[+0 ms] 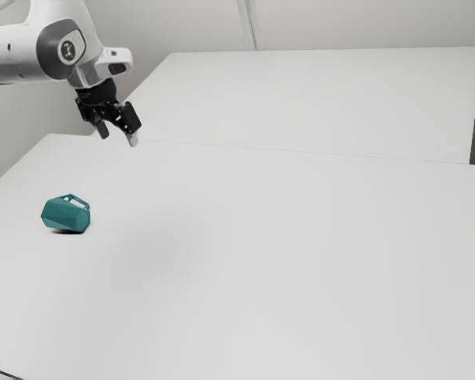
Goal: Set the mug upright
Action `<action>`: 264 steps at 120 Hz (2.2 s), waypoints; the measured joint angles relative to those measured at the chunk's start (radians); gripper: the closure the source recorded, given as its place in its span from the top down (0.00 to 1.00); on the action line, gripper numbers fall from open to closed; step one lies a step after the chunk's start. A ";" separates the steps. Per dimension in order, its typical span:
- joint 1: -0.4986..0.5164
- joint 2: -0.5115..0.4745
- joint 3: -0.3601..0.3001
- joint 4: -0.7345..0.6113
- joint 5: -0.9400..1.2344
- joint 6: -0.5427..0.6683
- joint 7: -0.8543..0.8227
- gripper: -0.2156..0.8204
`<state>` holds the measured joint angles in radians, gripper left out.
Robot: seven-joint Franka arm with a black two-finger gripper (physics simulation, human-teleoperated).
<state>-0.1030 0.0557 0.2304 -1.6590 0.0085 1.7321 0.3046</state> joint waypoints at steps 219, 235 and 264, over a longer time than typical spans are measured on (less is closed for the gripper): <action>1.191 0.357 -0.508 -0.168 -0.646 0.603 1.173 0.78; 1.189 0.356 -0.523 -0.187 -0.665 0.615 1.242 0.78; 1.188 0.351 -0.525 -0.236 -0.686 0.624 1.333 0.77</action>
<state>1.0847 0.4069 -0.2941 -1.8950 -0.6771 2.3563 1.6380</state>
